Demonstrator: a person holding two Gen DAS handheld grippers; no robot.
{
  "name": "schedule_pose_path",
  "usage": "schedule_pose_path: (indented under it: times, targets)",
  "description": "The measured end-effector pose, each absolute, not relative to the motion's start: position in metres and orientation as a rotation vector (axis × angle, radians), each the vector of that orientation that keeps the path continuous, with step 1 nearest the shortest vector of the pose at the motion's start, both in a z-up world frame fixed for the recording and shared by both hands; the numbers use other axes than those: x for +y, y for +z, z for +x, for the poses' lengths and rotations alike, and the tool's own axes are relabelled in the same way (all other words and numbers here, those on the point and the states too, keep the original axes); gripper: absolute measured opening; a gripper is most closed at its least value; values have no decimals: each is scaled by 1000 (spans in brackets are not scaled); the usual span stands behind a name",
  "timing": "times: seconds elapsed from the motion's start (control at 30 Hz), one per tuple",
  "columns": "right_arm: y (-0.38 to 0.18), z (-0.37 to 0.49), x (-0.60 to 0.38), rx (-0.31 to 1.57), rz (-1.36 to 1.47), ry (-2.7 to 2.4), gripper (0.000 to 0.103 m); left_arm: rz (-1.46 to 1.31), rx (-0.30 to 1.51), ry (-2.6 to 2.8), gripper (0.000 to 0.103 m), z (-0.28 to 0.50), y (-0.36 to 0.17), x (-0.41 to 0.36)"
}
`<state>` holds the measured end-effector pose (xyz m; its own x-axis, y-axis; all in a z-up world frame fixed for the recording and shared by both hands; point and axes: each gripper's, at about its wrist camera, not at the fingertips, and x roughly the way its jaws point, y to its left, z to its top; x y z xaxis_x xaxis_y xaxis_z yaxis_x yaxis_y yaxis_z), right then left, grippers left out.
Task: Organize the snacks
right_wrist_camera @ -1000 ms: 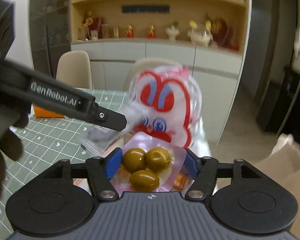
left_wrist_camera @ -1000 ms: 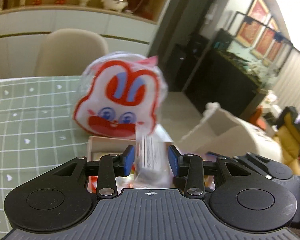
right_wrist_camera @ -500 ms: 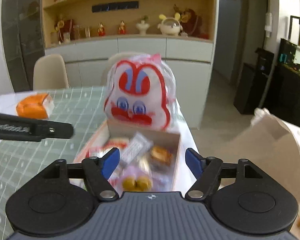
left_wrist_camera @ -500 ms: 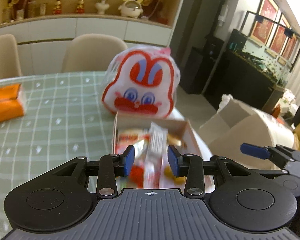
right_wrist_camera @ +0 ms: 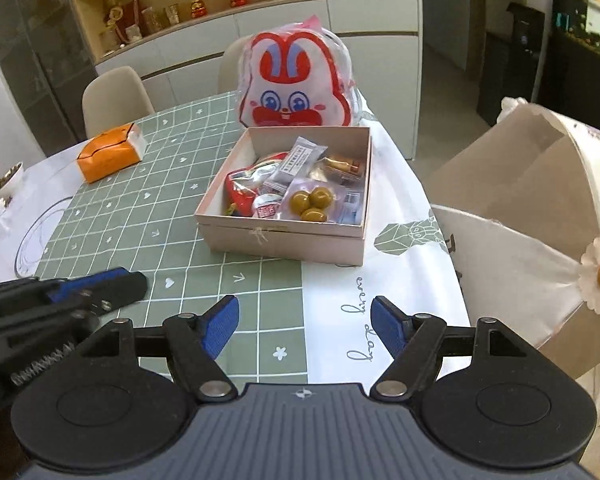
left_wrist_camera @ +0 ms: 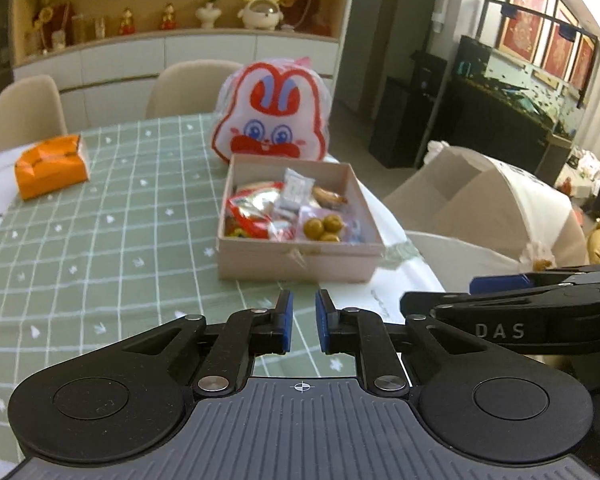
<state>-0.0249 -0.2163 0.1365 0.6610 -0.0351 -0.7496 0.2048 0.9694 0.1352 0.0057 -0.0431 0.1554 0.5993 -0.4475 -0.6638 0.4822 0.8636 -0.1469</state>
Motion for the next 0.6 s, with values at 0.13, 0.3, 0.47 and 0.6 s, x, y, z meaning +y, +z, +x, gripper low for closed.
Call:
schedule_pose_path:
  times: [0.13, 0.3, 0.47, 0.6]
  targets:
    - [139, -29, -210, 844, 189, -137, 74, 67, 775, -548, 16, 1, 154, -47]
    - [138, -32, -208, 860, 183, -138, 74, 76, 793, -544, 16, -2, 153, -50]
    - [137, -34, -209, 862, 184, -132, 74, 85, 805, -549, 16, -3, 152, -52]
    - [135, -35, -210, 873, 190, -130, 74, 89, 813, -550, 16, -3, 151, -52]
